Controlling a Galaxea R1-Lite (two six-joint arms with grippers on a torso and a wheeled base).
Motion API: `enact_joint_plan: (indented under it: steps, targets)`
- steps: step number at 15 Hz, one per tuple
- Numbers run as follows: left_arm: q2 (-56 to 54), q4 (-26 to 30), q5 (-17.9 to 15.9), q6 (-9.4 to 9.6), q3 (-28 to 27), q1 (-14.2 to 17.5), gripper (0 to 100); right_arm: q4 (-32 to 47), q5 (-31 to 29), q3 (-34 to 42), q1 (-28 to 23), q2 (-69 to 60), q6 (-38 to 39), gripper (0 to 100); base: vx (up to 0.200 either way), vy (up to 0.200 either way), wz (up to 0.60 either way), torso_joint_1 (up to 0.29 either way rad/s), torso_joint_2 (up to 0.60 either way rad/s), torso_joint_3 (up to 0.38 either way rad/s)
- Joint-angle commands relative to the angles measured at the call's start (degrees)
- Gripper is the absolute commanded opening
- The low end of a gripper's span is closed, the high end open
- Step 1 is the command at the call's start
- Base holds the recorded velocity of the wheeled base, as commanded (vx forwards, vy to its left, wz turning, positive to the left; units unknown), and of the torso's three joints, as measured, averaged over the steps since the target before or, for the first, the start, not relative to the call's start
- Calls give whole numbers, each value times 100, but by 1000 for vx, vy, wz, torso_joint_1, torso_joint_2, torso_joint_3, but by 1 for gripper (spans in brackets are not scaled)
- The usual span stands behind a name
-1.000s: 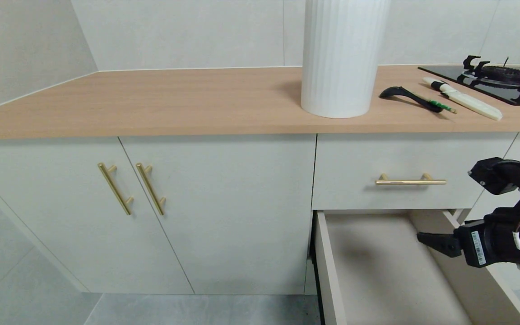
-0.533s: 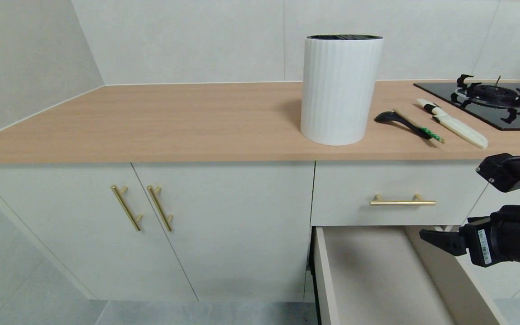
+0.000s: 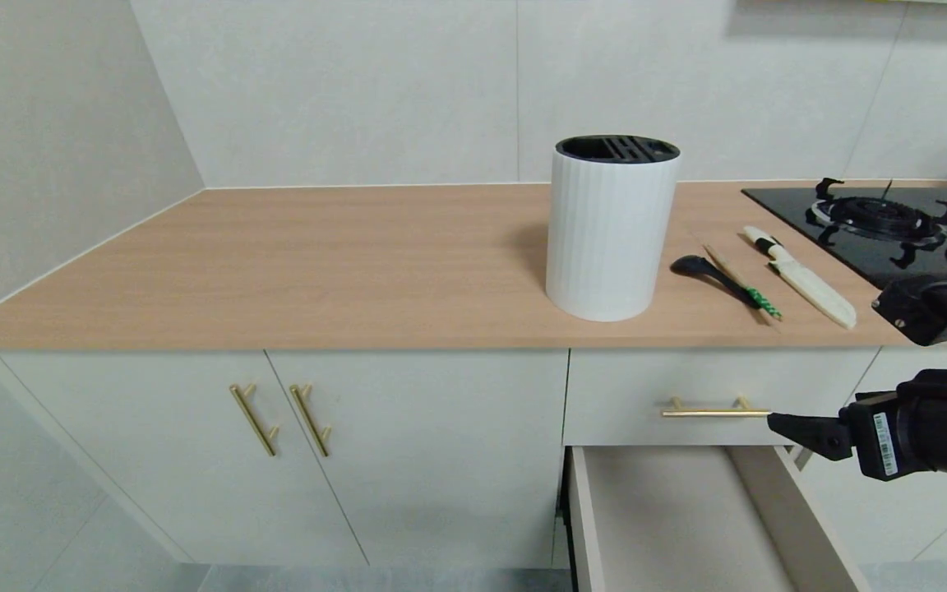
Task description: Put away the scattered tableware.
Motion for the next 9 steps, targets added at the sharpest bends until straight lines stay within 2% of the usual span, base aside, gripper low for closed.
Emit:
enact_joint_plan:
  steps: [1,4,9]
  targets:
    - [2,0,1,-1,0,1,100,-27,-1,-11,-66,45,2,100,0,0,0,217,-486,-281]
    - [2,0,1,-1,0,1,100,-502,7,-46,-216,89,-33,100,0,0,0,137,-320,-178]
    - [2,0,1,-1,0,1,100,-554,-195,-995,-356,757,28,100,0,0,0,15,-28,-18]
